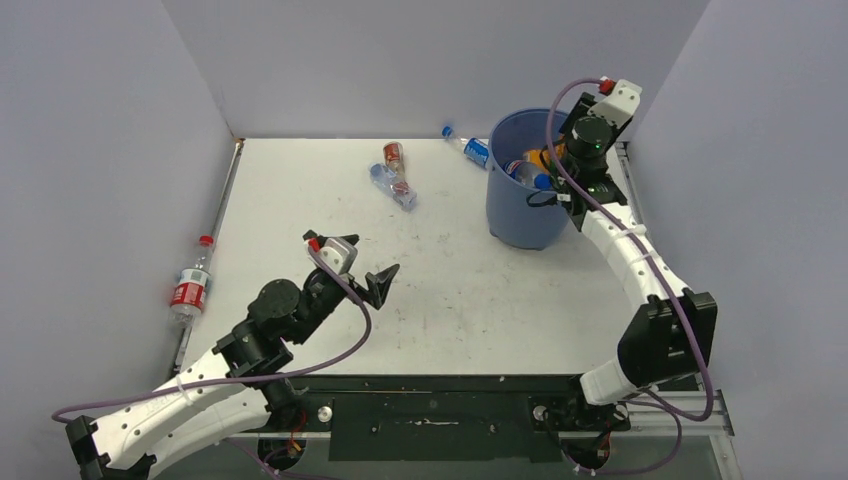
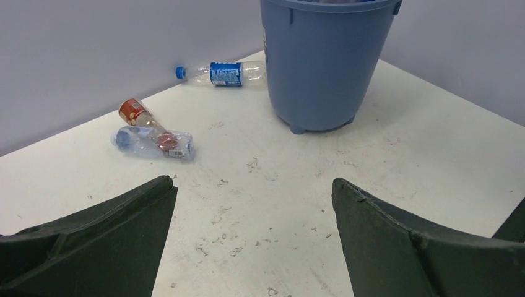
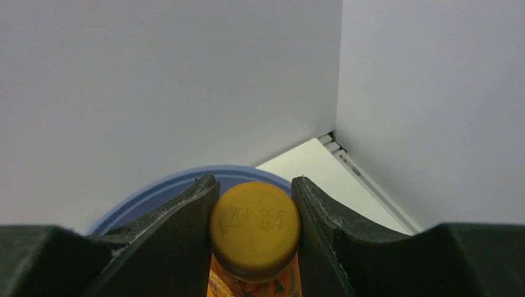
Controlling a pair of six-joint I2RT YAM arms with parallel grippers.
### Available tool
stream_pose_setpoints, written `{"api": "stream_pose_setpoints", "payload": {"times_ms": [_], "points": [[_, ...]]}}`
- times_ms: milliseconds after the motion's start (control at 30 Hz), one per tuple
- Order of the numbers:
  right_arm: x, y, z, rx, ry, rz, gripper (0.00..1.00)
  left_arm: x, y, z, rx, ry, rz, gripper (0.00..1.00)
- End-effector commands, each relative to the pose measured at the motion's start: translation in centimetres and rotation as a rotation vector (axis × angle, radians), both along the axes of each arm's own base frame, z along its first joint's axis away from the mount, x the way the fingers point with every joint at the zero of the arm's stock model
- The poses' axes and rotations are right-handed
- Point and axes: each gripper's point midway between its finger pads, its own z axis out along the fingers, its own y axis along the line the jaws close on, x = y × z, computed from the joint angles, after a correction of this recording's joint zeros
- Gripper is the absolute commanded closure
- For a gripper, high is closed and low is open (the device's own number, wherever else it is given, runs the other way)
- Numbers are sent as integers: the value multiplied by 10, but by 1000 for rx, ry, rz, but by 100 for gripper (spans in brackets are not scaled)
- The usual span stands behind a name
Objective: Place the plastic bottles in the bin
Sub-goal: Place the plastic bottle in the trash bin, then pick up the plastic bottle at the center of the board.
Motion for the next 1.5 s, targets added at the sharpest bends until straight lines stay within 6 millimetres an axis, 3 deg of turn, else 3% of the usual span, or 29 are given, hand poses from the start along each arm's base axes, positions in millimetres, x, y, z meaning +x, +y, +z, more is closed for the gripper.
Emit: {"api": "stream_pose_setpoints", "payload": {"times_ms": [0,233,367,400,433,467,533,633,833,933,1033,1133,1167,1333,1467], "points": [[19,5,-17,31,14,64,95,3,3,8,-11,-25,18,4],[43,7,-102,109,229,123,95,2,-2,6,-8,-15,-2,4],[46,18,-134,184,303,189,93,2,-5,2,1,-5,-17,4],[45,19,-137,194,307,198,86,2,-6,2,3,-3,-21,4],[43,20,-139,202,308,205,73,2,-7,1,6,0,-24,4],[42,21,-138,212,303,210,51,2,-8,0,10,3,-27,4],[39,19,-130,222,283,209,21,2,-10,-1,12,5,-31,4],[35,18,-104,238,235,205,10,2,-12,-3,15,12,-35,4],[17,16,-11,292,47,207,0,3,-11,-4,16,17,-26,4],[0,20,40,311,-57,231,6,6,-8,-5,17,19,-5,4],[-19,32,79,302,-123,259,9,10,-7,-8,27,28,18,4],[-42,56,104,301,-163,336,9,13,-5,-11,8,59,50,4],[-52,66,110,303,-177,378,9,15,-5,-13,5,67,63,4],[-109,134,103,302,-210,691,7,42,-3,-15,-25,158,168,4],[-143,181,63,279,-144,910,7,88,3,-24,-133,376,272,4]]}}
